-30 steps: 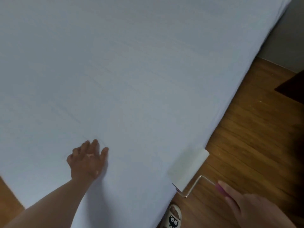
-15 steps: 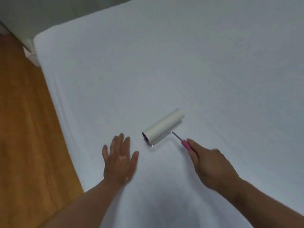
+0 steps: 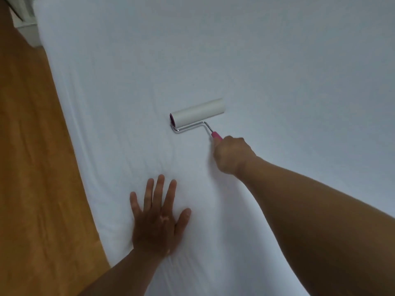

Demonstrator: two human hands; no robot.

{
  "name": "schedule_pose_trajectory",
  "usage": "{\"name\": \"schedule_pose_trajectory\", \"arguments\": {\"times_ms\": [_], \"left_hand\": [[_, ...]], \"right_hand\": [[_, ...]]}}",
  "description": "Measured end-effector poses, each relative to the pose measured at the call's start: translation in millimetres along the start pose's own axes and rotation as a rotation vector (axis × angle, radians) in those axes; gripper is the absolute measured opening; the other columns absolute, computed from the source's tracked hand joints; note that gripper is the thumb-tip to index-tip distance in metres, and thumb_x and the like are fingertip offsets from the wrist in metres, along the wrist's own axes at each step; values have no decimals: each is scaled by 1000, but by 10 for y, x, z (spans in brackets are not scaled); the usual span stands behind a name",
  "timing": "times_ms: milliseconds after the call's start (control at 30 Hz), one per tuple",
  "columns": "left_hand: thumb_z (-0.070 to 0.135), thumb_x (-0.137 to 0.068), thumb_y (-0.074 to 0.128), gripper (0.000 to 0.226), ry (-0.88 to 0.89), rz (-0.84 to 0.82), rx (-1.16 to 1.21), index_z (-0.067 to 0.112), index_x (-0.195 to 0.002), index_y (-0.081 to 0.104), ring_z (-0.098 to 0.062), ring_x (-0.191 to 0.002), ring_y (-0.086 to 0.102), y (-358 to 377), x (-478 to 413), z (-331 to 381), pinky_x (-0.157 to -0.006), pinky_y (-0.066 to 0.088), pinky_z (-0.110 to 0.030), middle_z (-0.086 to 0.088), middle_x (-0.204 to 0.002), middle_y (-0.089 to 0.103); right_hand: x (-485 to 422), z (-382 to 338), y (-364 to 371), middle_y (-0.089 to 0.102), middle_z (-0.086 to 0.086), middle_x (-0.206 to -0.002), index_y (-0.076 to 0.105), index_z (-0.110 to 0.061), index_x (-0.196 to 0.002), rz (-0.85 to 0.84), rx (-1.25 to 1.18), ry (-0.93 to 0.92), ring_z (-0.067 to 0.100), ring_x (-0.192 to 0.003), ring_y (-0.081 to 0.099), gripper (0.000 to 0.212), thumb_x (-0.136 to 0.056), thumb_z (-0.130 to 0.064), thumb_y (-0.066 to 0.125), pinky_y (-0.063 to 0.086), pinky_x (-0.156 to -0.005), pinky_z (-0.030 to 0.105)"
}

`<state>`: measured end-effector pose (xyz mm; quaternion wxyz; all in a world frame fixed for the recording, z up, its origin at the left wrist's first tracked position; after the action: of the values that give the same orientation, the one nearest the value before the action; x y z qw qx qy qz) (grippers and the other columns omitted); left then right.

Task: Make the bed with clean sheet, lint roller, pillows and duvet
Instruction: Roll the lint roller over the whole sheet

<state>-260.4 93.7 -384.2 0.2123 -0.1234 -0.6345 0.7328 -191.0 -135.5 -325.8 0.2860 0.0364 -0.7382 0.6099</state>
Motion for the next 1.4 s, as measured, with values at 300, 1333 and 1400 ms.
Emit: {"name": "schedule_pose_trajectory", "arguments": {"times_ms": [300,1333,1400], "left_hand": [[65,-94,25,76,2,11,-17,21,-156,29,-30,-152,15,-58,30,23,-115,11,-67,-7,-165,19],[69,-95,10,77,-114,-49,-20,26,-159,11,-30,-152,7,344,2516,1761,-119,9,-59,-8,-166,11],[70,-94,6,78,-124,-66,-20,27,-159,7,-29,-153,2,372,2632,1831,-120,6,-58,-7,-167,6]], "right_hand": [[784,390,399,51,19,-118,19,-11,-156,-67,129,-73,38,-106,55,57,-100,-12,30,36,-74,38],[4729,2831,2224,38,-7,-77,45,-21,-107,-95,-226,281,24,-70,45,77,-88,-76,-5,39,-66,34],[4946,2991,2311,42,-6,-77,44,-21,-101,-63,-272,336,25,-73,48,60,-97,-68,8,41,-68,35]]}}
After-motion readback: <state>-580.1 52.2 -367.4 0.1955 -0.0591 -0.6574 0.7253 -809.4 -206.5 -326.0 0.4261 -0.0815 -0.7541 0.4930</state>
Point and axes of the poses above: each hand's wrist, its own x-axis away from the middle knuckle, its own y-axis out of the palm, z = x × y, the point moved 9 cm from there along -x, towards the middle knuckle
